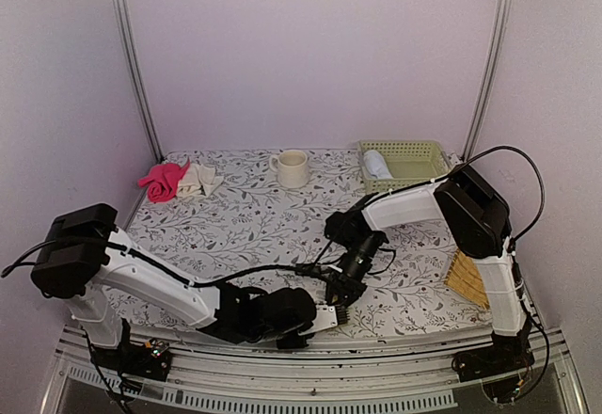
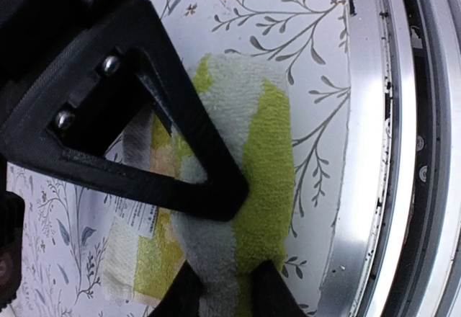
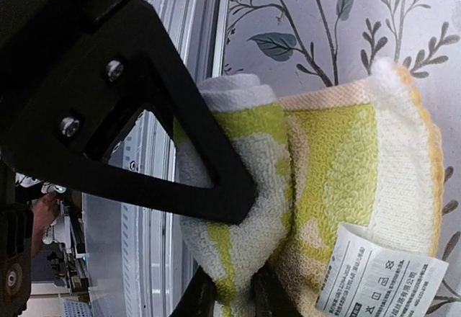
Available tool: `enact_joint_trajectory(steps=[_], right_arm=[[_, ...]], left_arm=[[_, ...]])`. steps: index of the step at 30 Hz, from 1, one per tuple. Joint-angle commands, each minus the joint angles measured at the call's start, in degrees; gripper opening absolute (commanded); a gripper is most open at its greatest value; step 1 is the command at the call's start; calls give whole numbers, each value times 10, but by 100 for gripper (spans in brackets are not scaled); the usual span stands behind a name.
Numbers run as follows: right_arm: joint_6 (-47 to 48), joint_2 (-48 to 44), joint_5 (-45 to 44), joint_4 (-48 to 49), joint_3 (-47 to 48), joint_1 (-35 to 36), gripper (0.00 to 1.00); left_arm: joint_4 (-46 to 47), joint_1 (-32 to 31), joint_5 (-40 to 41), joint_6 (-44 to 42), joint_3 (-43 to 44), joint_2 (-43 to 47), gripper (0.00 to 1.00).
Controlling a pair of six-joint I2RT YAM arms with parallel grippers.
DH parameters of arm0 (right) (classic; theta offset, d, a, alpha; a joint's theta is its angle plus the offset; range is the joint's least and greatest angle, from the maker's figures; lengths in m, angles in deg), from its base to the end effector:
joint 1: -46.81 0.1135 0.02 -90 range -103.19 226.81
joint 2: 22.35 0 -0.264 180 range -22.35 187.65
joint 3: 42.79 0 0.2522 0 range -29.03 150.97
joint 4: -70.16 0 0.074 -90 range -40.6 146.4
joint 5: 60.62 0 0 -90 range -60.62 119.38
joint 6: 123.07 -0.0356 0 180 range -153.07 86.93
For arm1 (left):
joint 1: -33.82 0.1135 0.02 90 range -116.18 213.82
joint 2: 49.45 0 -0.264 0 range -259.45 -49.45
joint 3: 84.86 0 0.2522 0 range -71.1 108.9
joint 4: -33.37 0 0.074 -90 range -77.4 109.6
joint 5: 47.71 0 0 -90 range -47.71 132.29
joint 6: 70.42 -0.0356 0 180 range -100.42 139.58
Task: Roll the towels
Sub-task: Roll the towel at the center of the board.
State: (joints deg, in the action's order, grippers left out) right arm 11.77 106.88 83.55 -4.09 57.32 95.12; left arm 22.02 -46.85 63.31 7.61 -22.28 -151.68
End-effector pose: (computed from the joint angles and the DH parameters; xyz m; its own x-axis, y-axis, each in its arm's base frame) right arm 0.2347 0.3070 0.1030 -0.2385 -0.8884 -0.3922 -0.6778 -0.1369 0.7224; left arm 0.0673 -0.3311 0.1272 0.0602 0.8278 -0.5578 0.8914 0.2069 0.4032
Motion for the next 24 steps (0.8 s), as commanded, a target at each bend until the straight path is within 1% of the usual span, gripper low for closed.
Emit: enact_joint_trajectory(steps=[1, 3, 5, 8, 12, 14, 16, 20, 24], right_arm=[[8, -26, -62, -17, -7, -7, 29], [7, -78, -76, -21, -13, -25, 35], [2, -137, -89, -21, -18, -44, 39], [-23, -224, -107, -3, -32, -71, 40], [-57, -353, -140, 85, -98, -85, 41], [-72, -412, -166, 137, -149, -85, 41], [-71, -461, -180, 170, -195, -85, 41], [-42, -508, -215, 199, -253, -71, 40], [-23, -506, -310, 242, -304, -15, 43]], left_arm=[[-33, 18, -78, 22, 14, -9, 20], [-56, 29, -106, 40, 20, -6, 19], [-76, 41, -135, 57, 27, -7, 18], [-102, 60, -191, 80, 40, -16, 18], [-147, 101, -282, 115, 79, -38, 18], [-155, 130, -341, 133, 93, -46, 17], [-166, 163, -414, 156, 108, -60, 17], [-168, 212, -515, 205, 130, -92, 17], [-147, 249, -602, 260, 140, -128, 17]])
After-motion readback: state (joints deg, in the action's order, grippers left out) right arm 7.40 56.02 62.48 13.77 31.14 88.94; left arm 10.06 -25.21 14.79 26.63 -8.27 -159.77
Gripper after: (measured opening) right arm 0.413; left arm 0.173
